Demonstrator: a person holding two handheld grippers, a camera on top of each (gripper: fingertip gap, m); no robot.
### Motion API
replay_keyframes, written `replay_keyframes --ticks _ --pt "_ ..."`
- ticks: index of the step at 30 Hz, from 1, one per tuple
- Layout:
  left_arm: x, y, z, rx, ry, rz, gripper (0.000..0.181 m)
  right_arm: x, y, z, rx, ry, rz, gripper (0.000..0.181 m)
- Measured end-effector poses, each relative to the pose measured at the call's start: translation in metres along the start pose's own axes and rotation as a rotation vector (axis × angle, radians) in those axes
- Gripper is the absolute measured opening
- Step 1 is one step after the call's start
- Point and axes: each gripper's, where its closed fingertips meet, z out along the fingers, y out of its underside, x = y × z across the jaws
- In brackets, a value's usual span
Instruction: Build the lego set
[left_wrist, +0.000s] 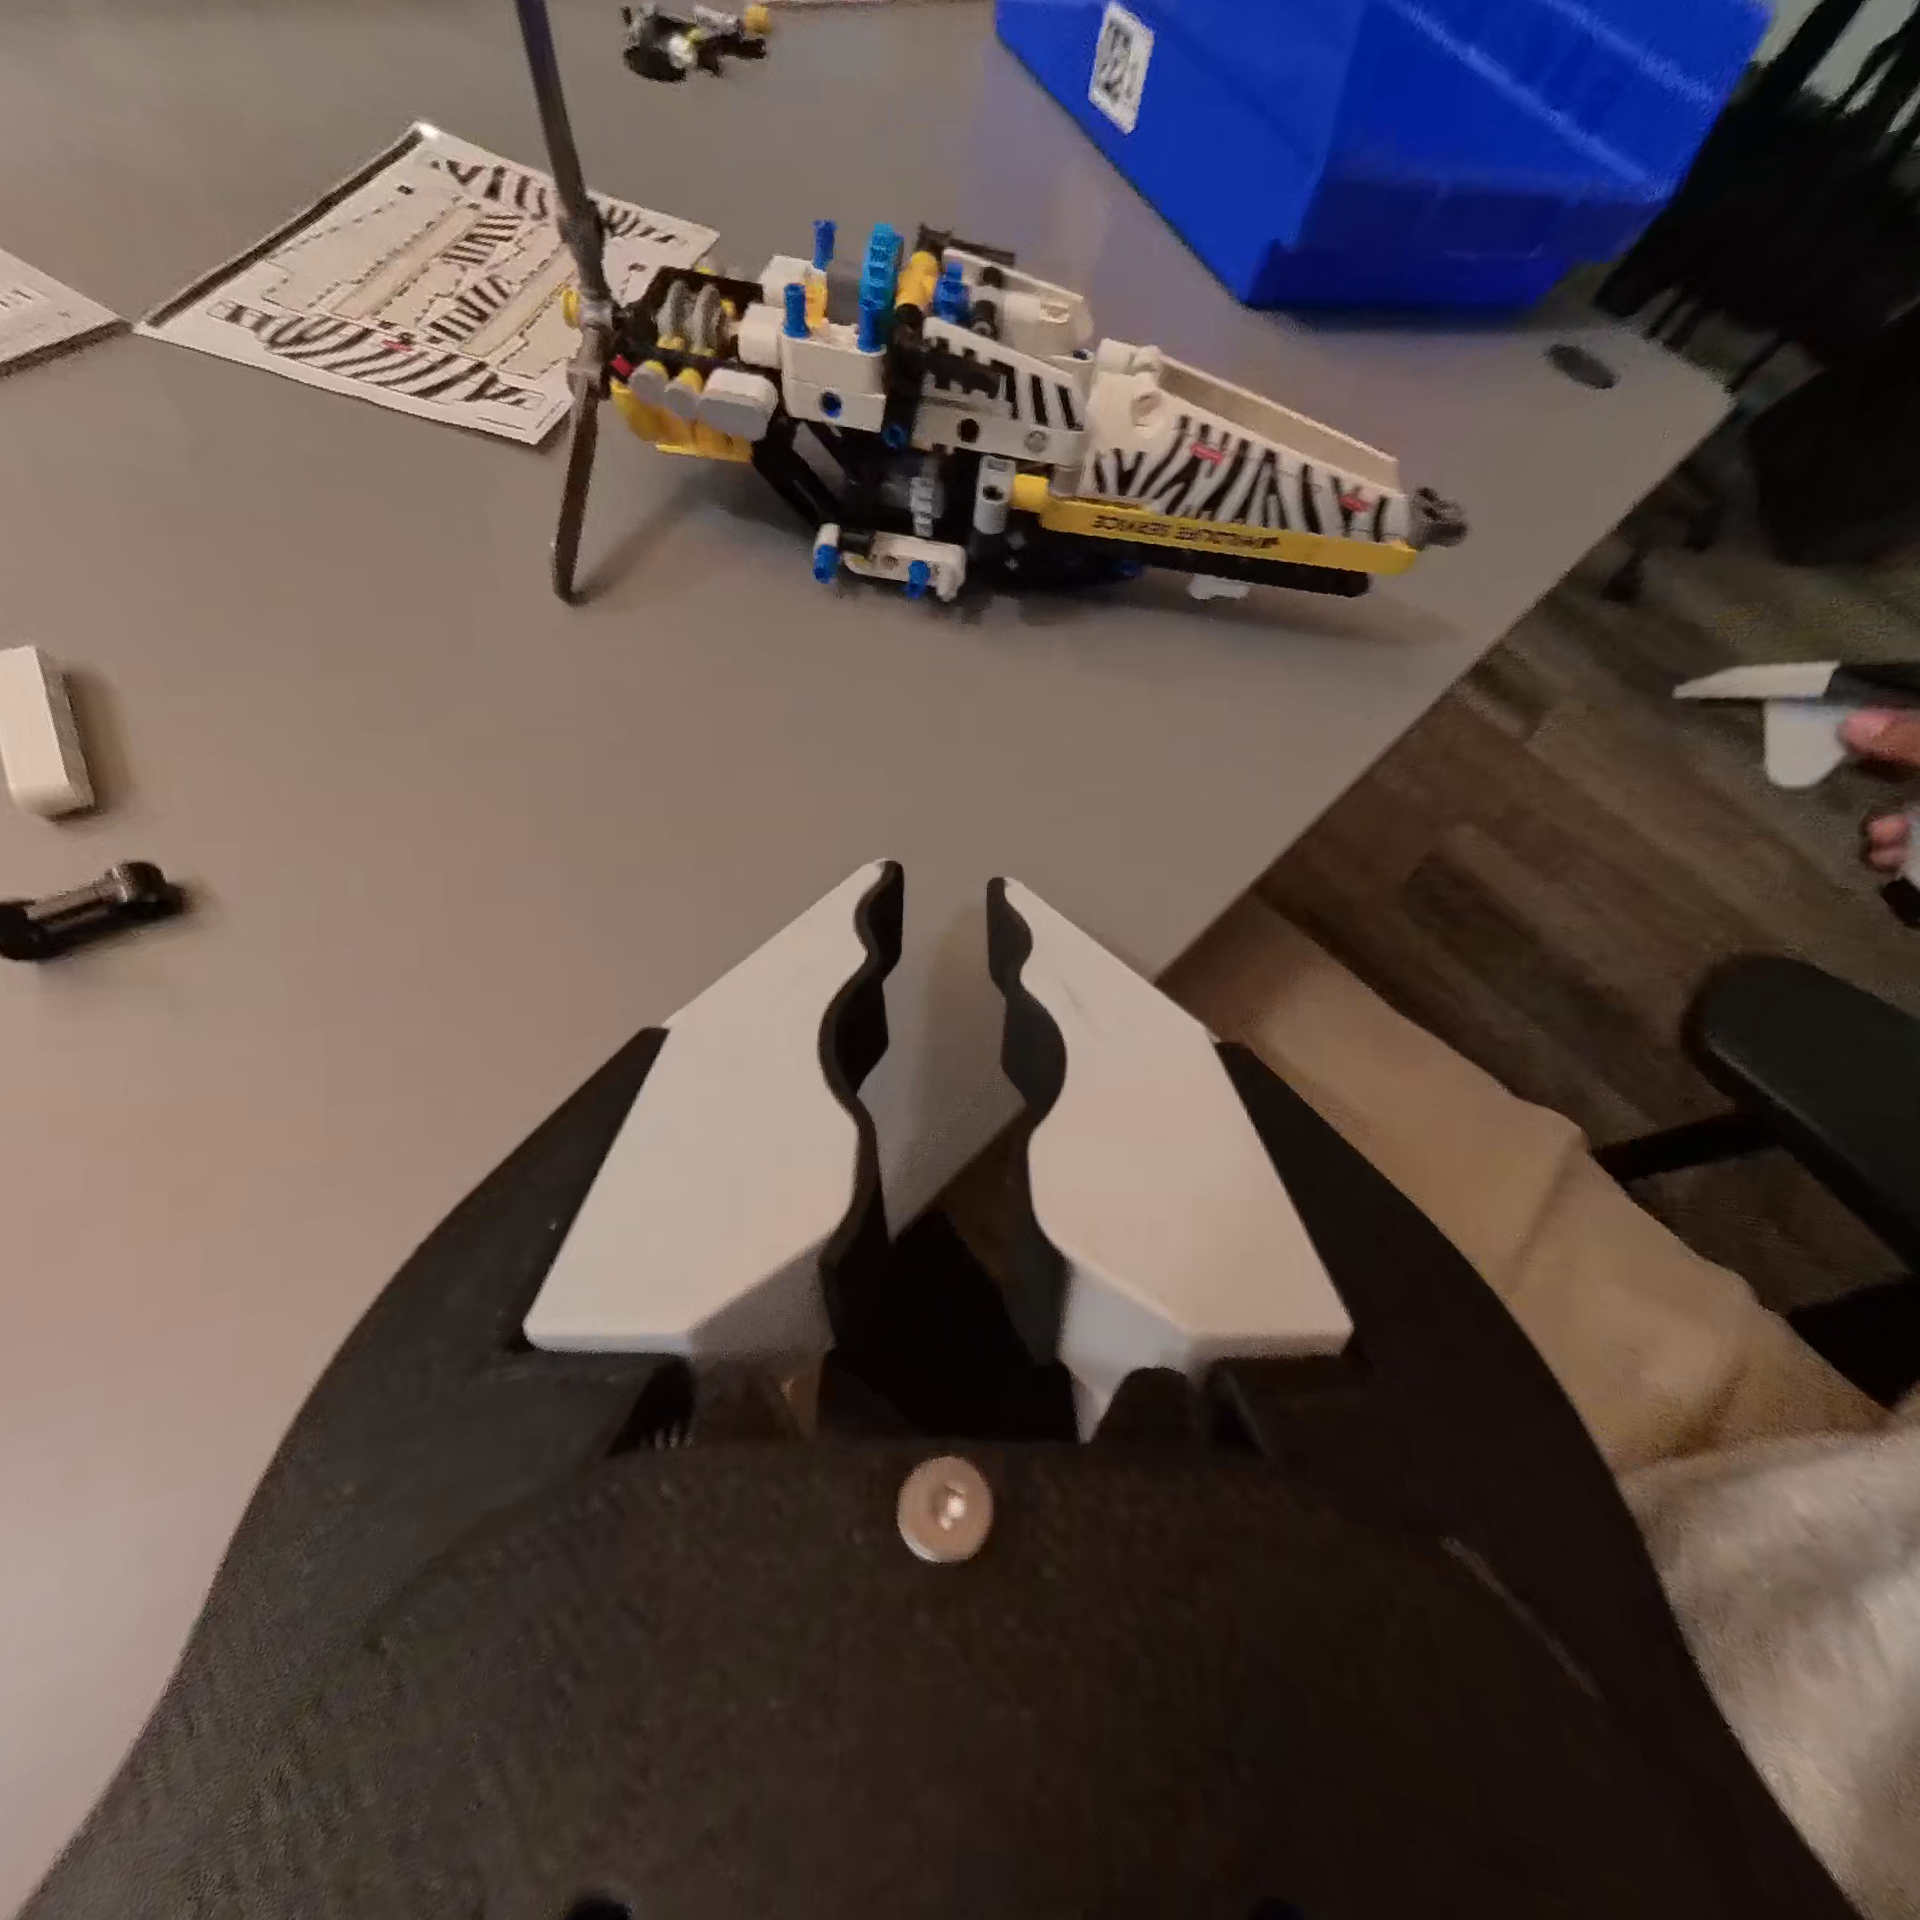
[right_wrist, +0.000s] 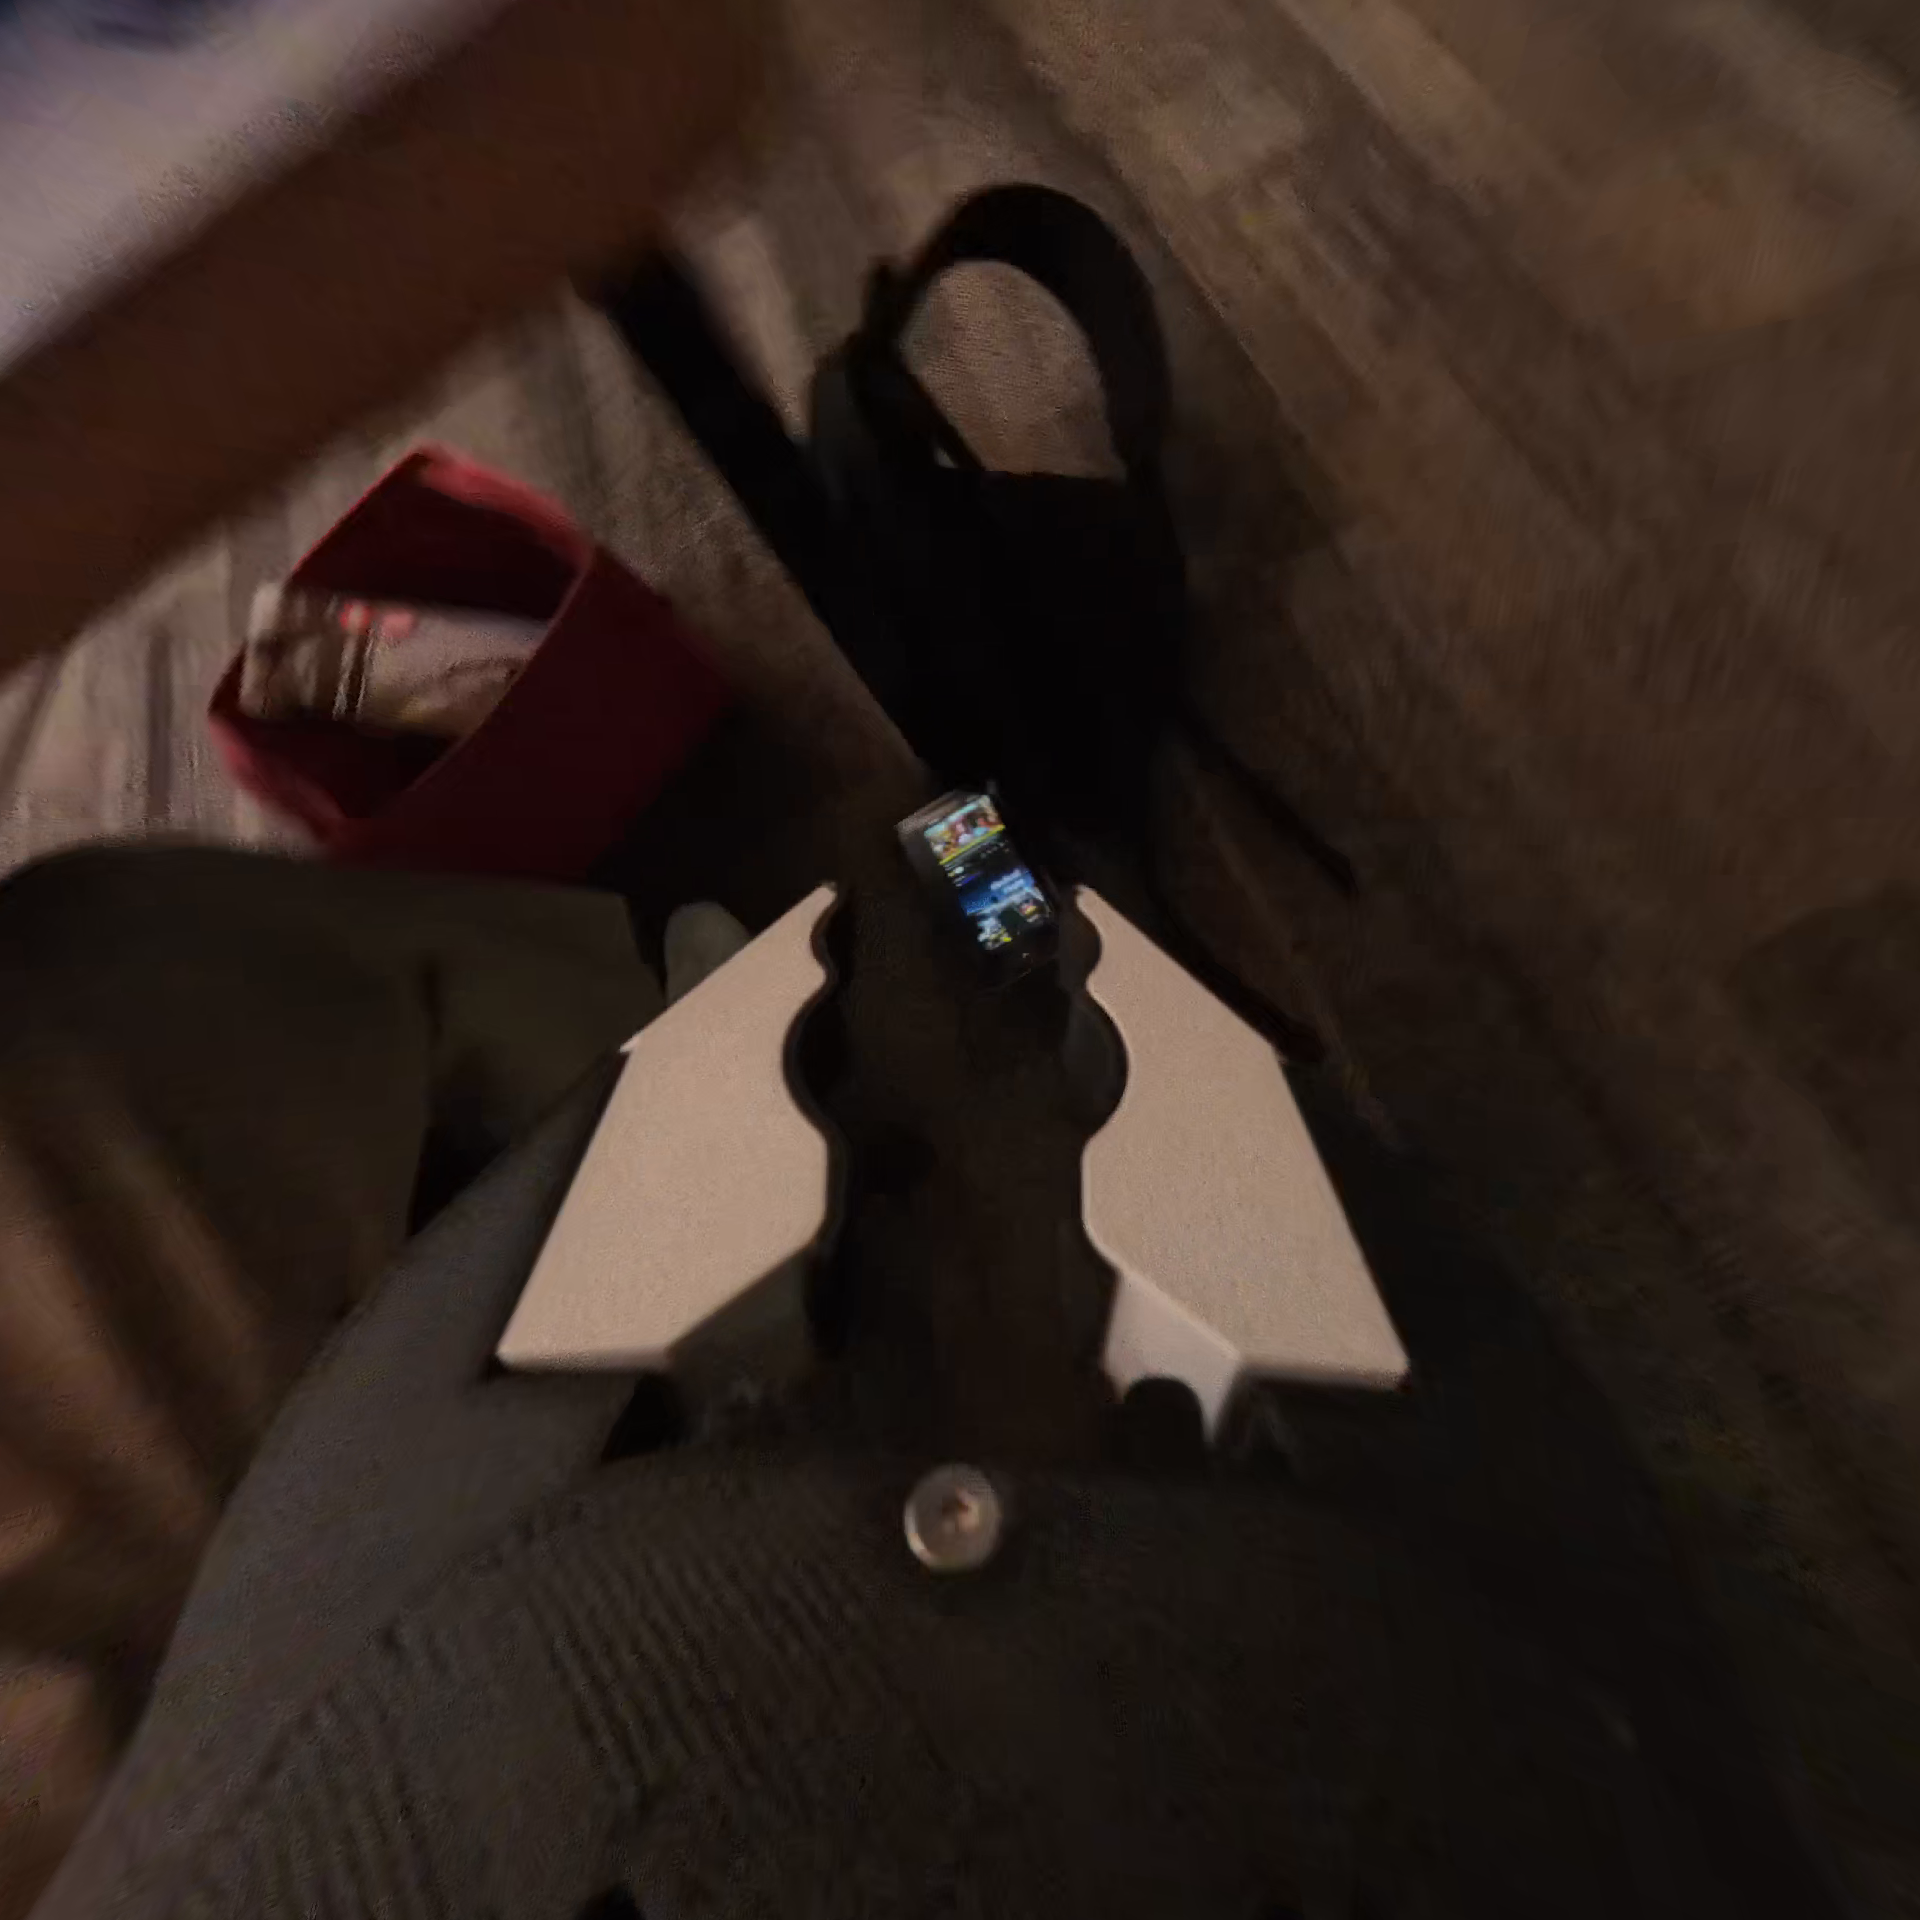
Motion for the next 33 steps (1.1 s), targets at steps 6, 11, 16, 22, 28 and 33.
replay_keyframes --ticks 6,11,16,22,28,33 --pt "0.000 -0.035 0.011 0.238 0.058 -0.093 0.029 0.161 0.124 0.118 -0.032 0.065 0.552 0.038" --pt "-0.029 -0.053 -0.011 0.506 0.198 -0.453 0.018 0.252 0.266 0.192 -0.256 0.238 0.643 0.019" --pt "-0.022 -0.051 0.005 0.411 0.209 -0.424 0.016 0.298 0.350 0.227 -0.366 0.313 0.730 0.021" --pt "-0.021 -0.046 0.016 0.326 0.222 -0.414 0.006 0.318 0.372 0.273 -0.299 0.265 0.915 0.029" --pt "-0.021 -0.047 0.017 0.332 0.200 -0.392 0.001 0.324 0.403 0.301 -0.379 0.301 1.009 0.047" --pt "-0.022 -0.046 0.020 0.322 0.179 -0.390 0.002 0.324 0.417 0.311 -0.456 0.348 0.994 0.035"
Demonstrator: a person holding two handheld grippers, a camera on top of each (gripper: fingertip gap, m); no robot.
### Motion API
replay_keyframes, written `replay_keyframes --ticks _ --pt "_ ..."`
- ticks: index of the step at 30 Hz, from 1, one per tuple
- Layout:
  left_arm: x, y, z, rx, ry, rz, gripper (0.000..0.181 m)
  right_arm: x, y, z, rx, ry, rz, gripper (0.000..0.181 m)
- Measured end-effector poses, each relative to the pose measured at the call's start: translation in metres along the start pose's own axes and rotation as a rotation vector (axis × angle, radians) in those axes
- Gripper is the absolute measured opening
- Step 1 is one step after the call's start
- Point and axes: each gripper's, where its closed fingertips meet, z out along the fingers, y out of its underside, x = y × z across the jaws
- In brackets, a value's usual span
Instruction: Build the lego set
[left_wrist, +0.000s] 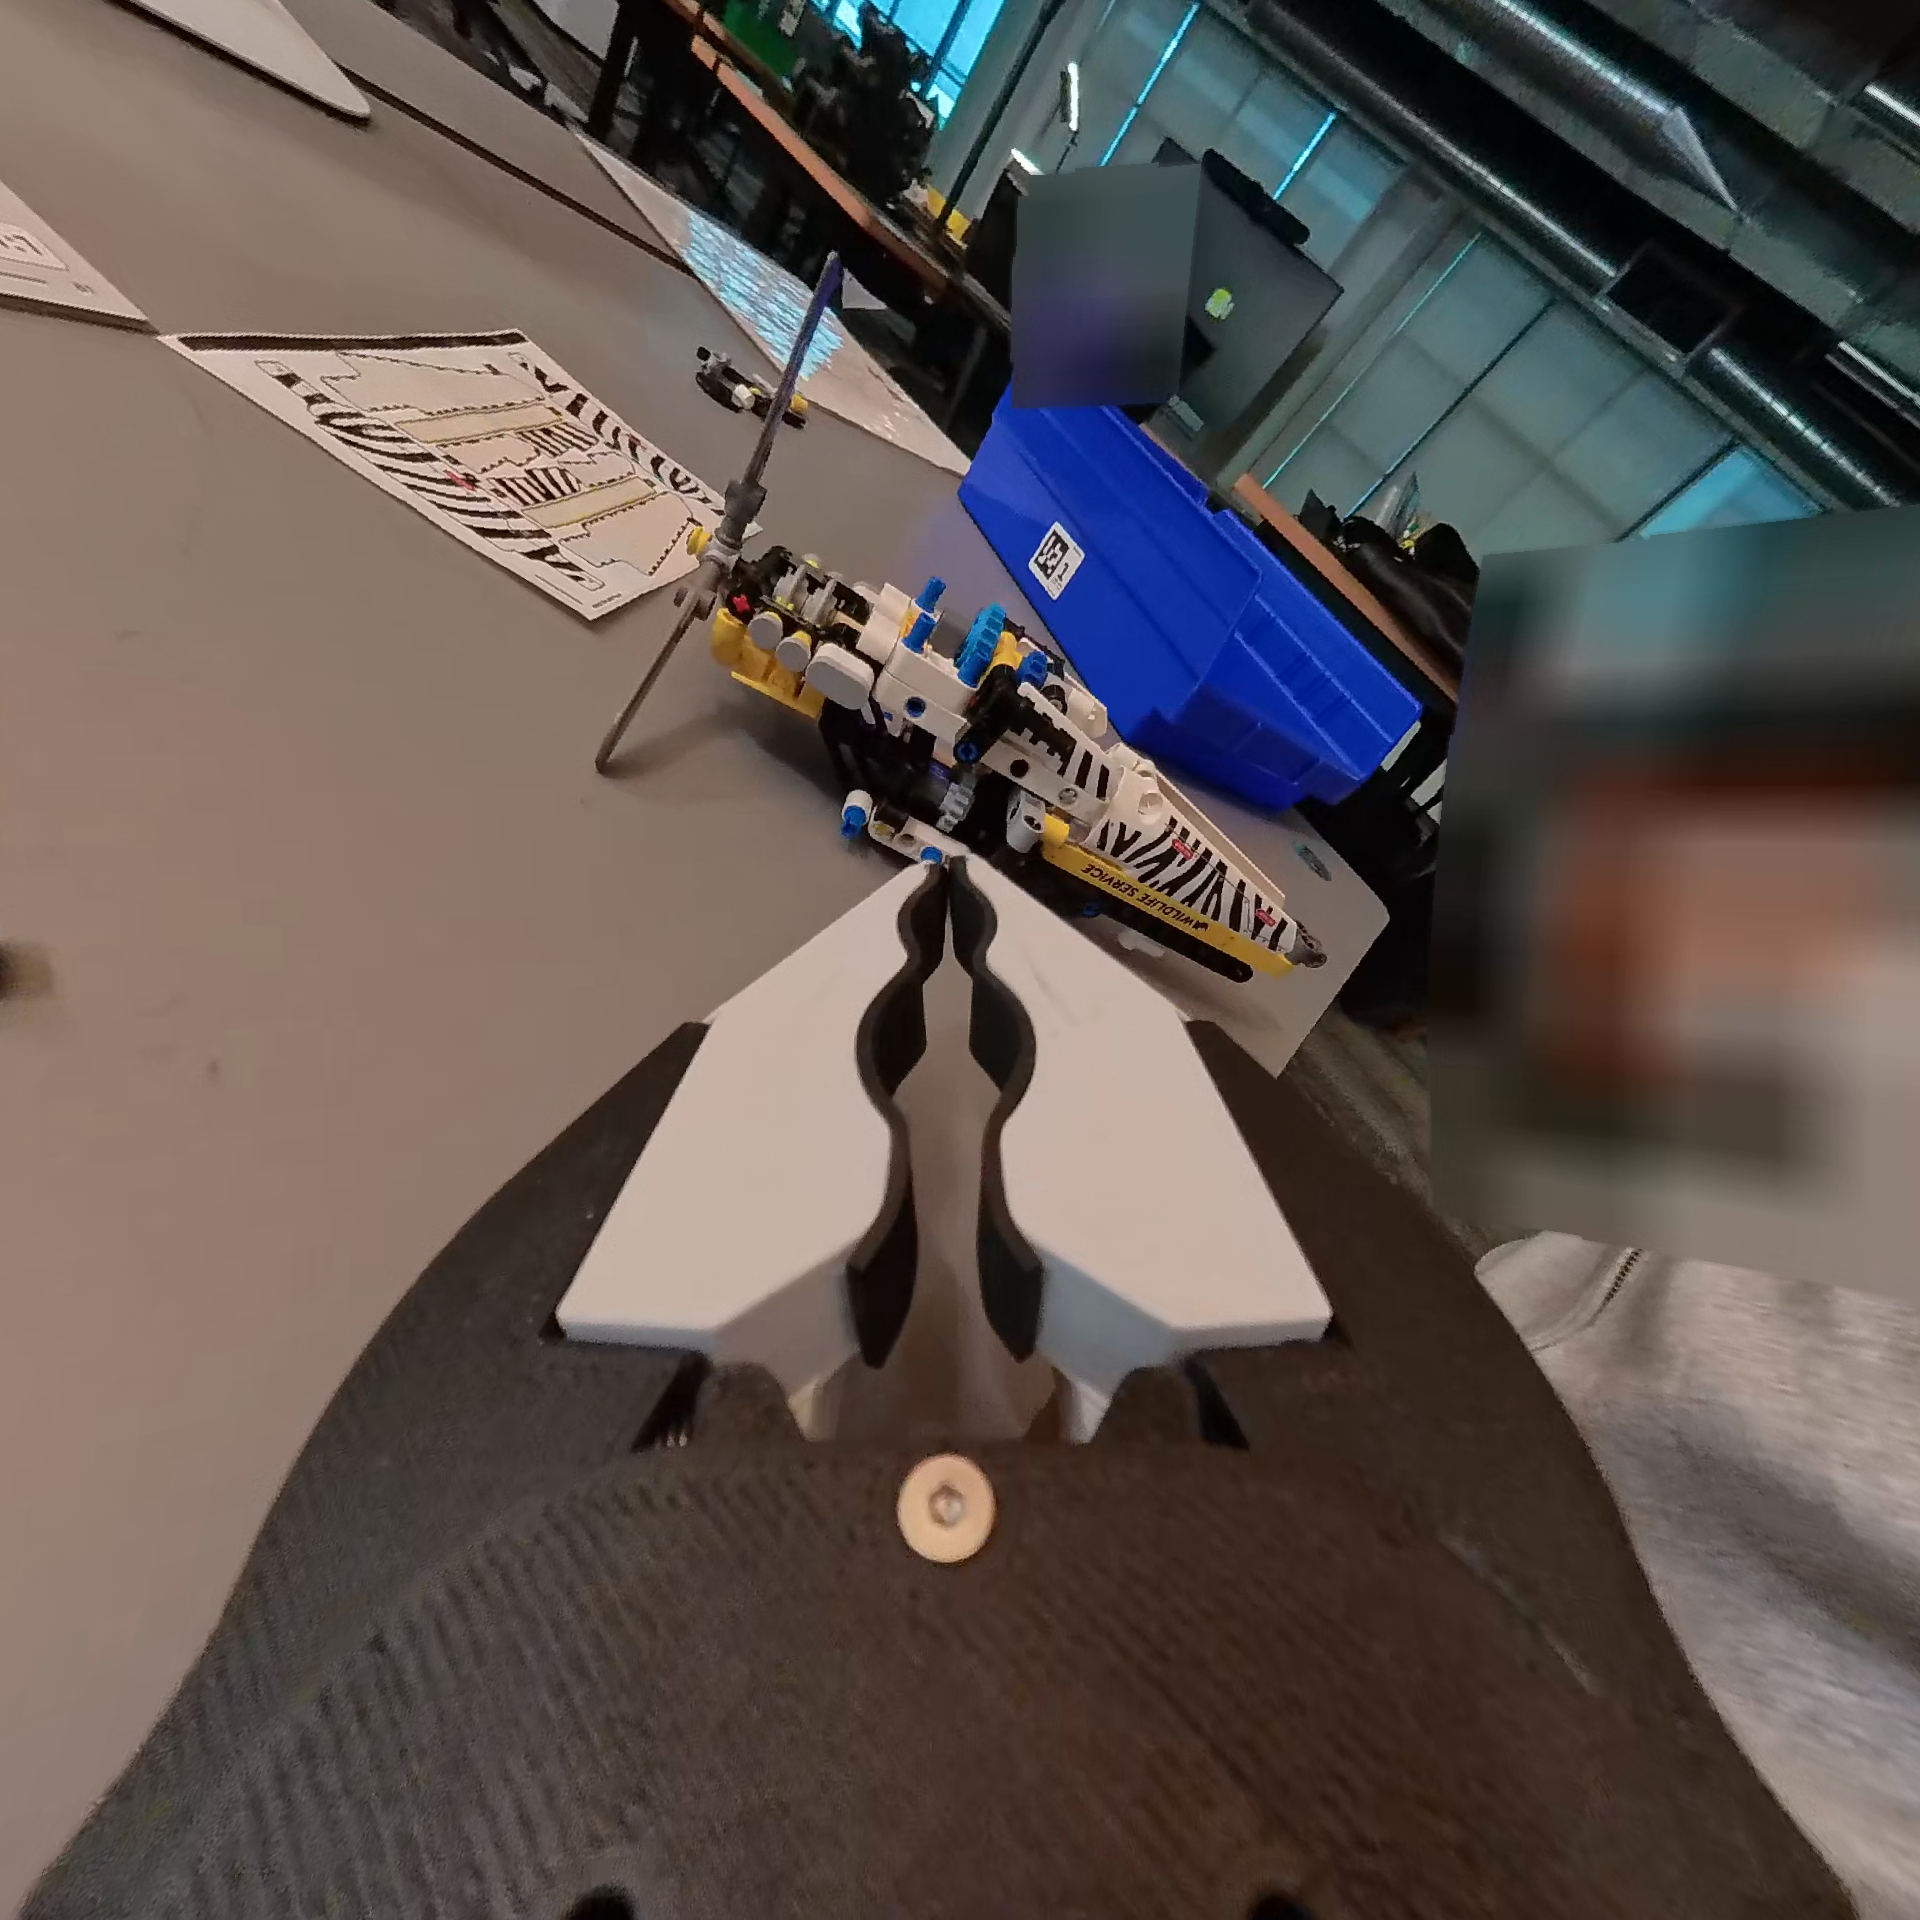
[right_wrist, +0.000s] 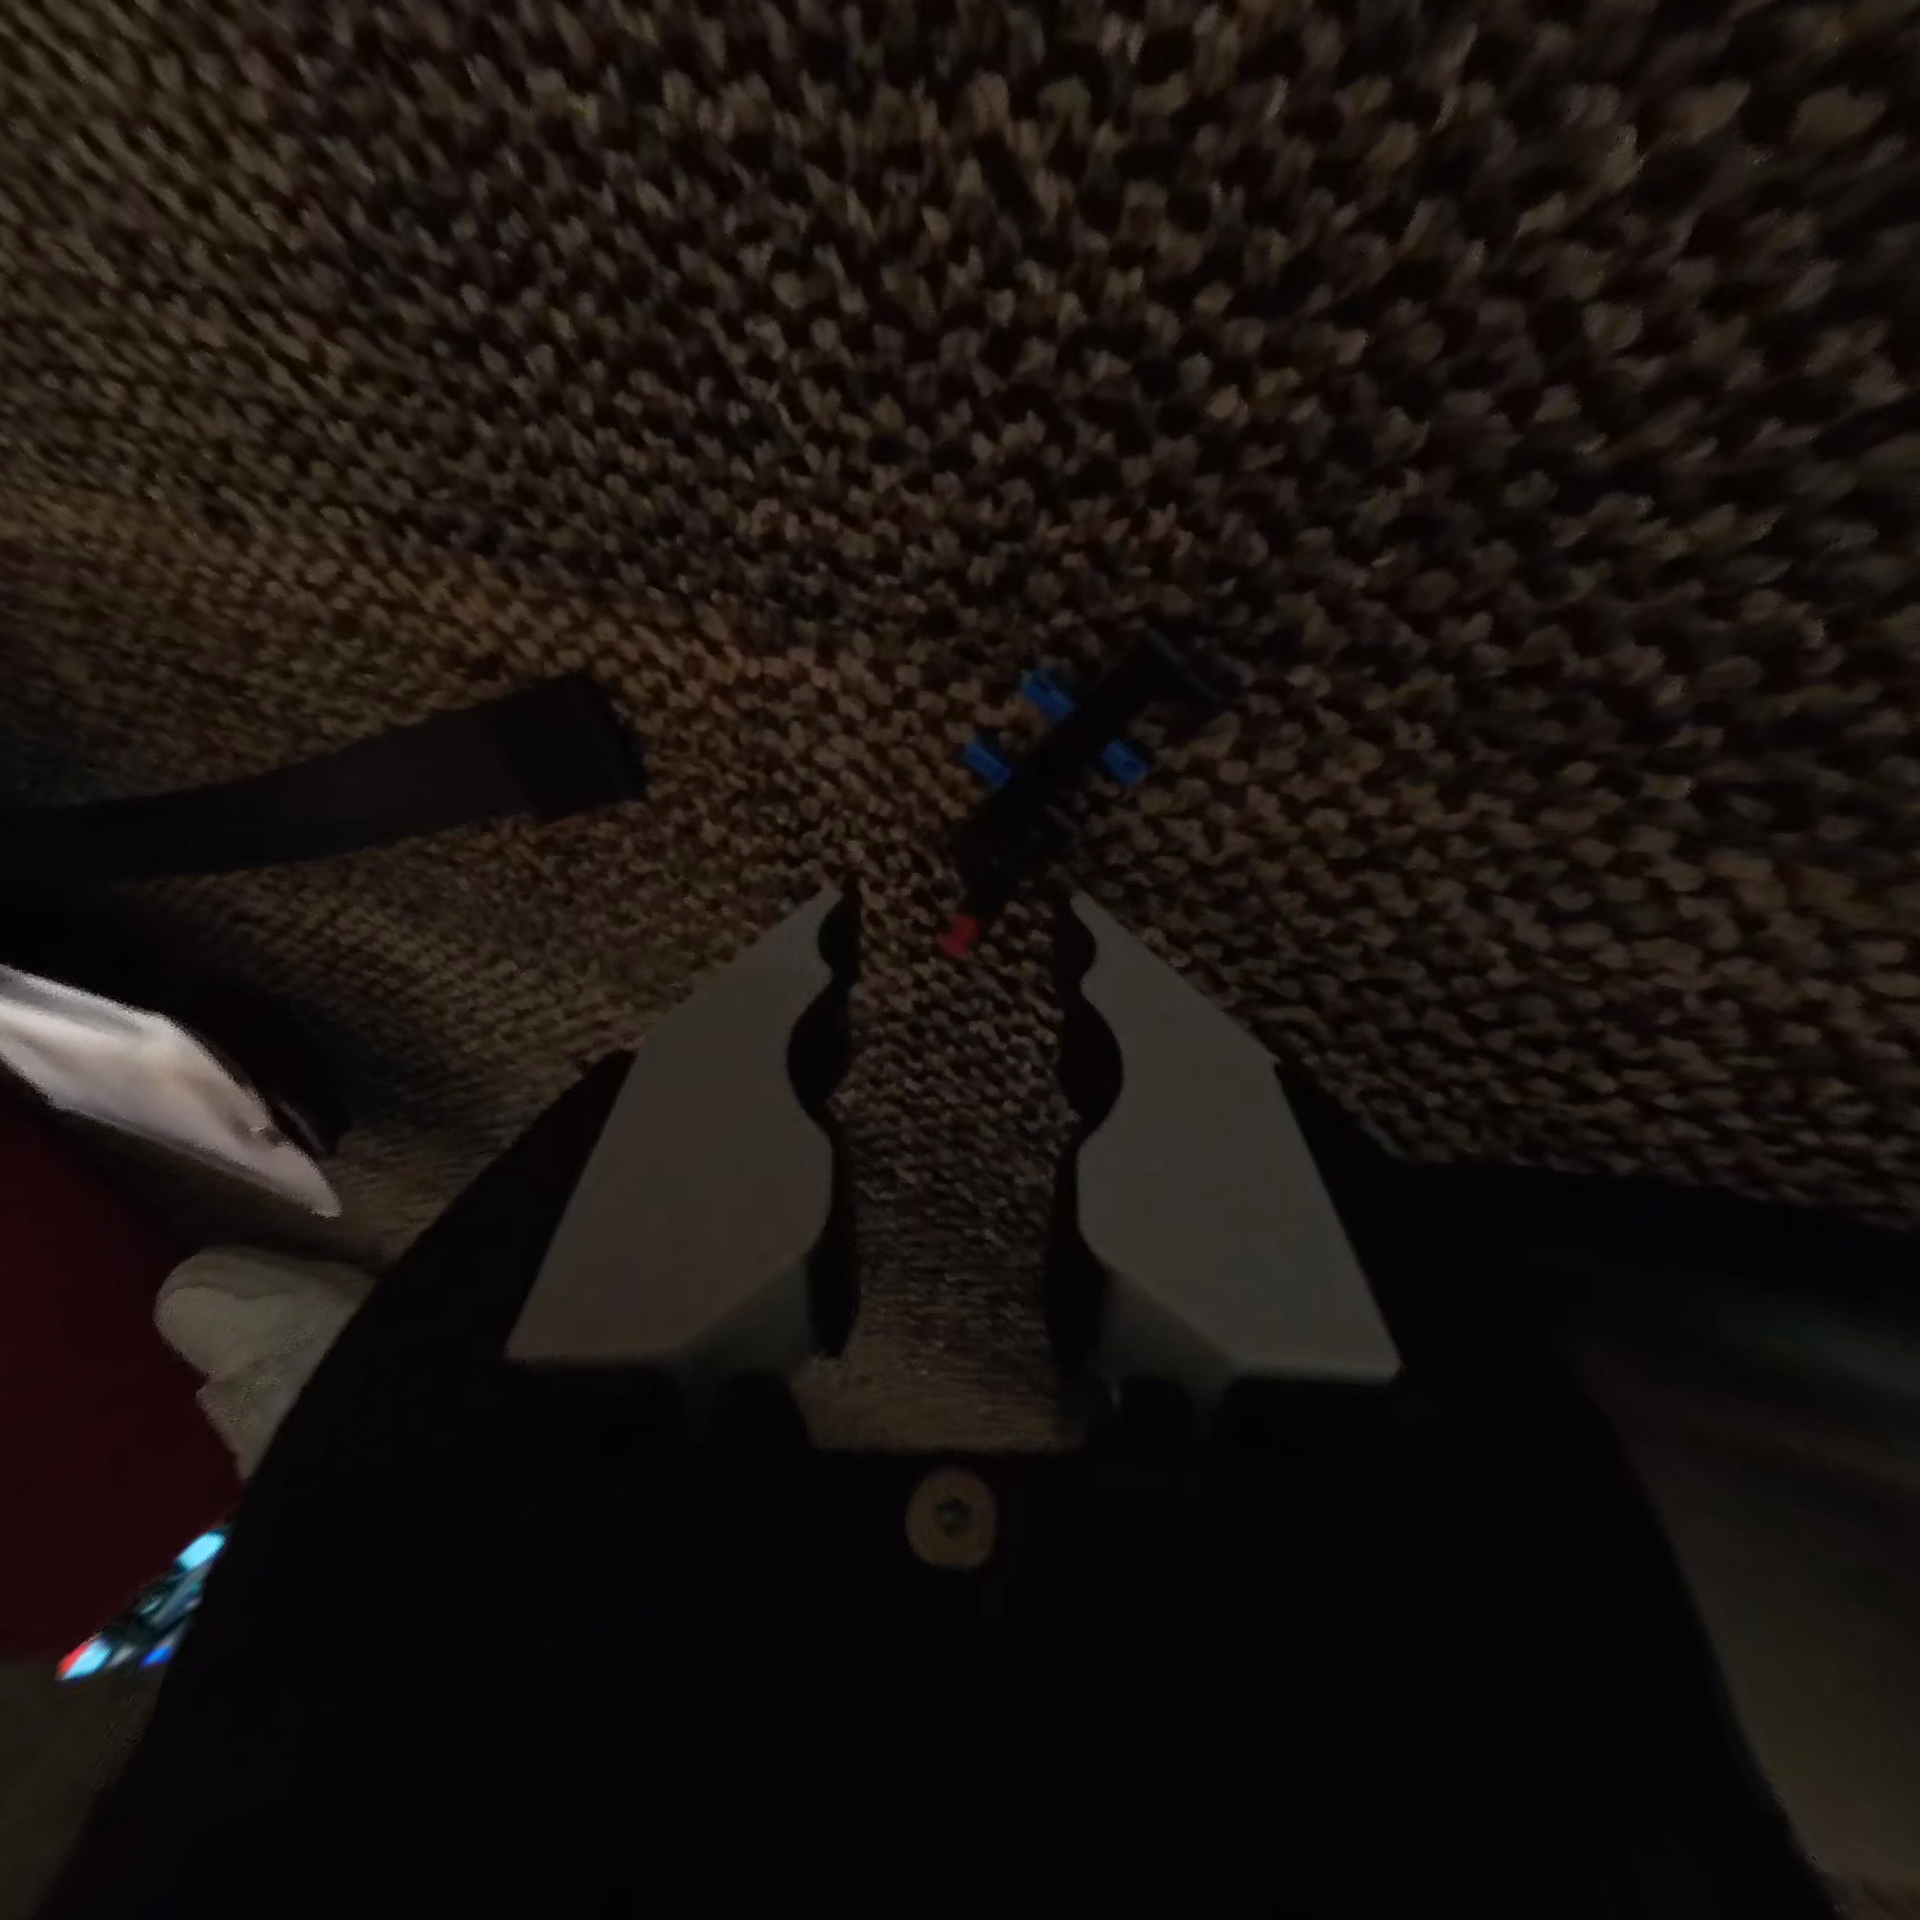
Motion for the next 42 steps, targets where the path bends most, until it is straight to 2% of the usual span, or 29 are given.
replay_keyframes --ticks 3,6,22,29,31,33,36,42 --pt "0.000 0.001 0.001 -0.010 -0.001 0.003 0.002 0.008 0.000 0.000 -0.003 0.043 -0.012 0.018" --pt "0.000 0.001 0.001 -0.007 0.006 -0.001 0.001 0.013 0.001 -0.001 -0.004 0.032 -0.013 0.009" --pt "-0.003 -0.001 0.003 0.002 -0.010 -0.032 0.001 0.014 0.003 -0.010 0.086 -0.029 -0.014 0.007" --pt "-0.002 0.000 0.003 -0.005 -0.004 -0.036 0.002 -0.004 0.008 -0.035 0.242 -0.144 -0.016 0.006" --pt "-0.001 0.001 0.004 -0.010 -0.002 -0.034 0.002 -0.019 0.013 -0.045 0.312 -0.233 -0.051 0.005" --pt "-0.001 0.001 0.004 -0.013 0.000 -0.034 0.002 -0.040 0.023 -0.057 0.365 -0.347 -0.105 0.005" --pt "-0.001 0.001 0.004 -0.012 -0.003 -0.034 0.002 -0.076 0.055 -0.068 0.349 -0.489 -0.218 0.004" --pt "-0.001 0.001 0.004 -0.014 -0.004 -0.028 0.002 -0.134 0.135 -0.084 0.236 -0.540 -0.548 0.005"
